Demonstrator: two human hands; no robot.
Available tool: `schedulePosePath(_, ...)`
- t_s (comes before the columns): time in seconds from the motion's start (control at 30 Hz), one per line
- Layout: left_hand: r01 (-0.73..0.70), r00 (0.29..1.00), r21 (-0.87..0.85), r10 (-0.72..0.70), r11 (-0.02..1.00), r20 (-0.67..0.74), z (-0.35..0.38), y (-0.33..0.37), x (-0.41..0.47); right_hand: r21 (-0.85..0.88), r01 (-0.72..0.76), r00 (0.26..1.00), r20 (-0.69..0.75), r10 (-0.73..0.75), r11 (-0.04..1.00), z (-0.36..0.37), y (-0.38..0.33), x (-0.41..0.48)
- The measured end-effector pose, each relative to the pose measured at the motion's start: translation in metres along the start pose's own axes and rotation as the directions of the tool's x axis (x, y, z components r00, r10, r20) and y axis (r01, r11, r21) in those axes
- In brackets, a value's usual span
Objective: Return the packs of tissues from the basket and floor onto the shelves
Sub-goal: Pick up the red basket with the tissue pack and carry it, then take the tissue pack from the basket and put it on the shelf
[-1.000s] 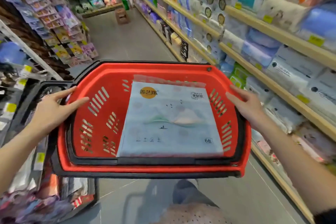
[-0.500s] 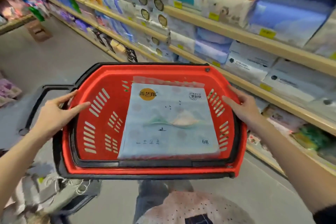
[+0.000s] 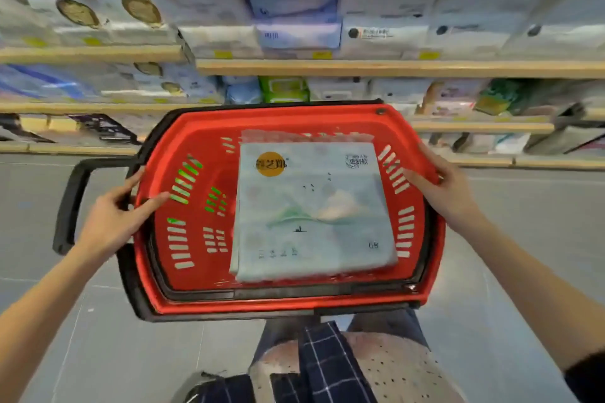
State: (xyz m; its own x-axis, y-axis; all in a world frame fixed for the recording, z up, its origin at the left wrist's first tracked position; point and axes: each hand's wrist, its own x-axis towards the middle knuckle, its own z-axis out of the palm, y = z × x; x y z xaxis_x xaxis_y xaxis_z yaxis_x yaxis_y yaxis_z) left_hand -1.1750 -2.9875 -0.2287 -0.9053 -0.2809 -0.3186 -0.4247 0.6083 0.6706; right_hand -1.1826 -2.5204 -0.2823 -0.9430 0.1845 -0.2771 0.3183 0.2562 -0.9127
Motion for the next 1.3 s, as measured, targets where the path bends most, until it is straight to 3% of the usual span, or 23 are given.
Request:
schedulePosePath(0.33, -0.025, 0.986, 0.093, 0.009, 0.995, 0.168, 0.055, -0.070, 0.118, -0.040, -0.169, 0.978, -0.130, 0.162, 0.985, 0.051, 0.063, 0.018)
schedulePosePath(0.53, 0.020, 0.988, 0.159, -0.043, 0.987, 0.148, 0.134, -0.148, 0.181, -0.105, -0.232, 0.969, -0.110, 0.220, 0.967, 0.081, 0.143, 0.082)
schedulePosePath(0.9, -0.013, 1.000, 0.064, 0.013, 0.998, -0.004, 0.297, -0.224, 0.286, -0.237, -0.226, 0.973, -0.099, 0.208, 0.945, 0.121, 0.303, 0.198)
schedulePosePath(1.3, -0.078, 0.994, 0.080, 0.083, 0.994, -0.064, 0.374, -0.244, 0.349, -0.287, -0.199, 0.979, -0.097, 0.179, 0.937, 0.119, 0.367, 0.286)
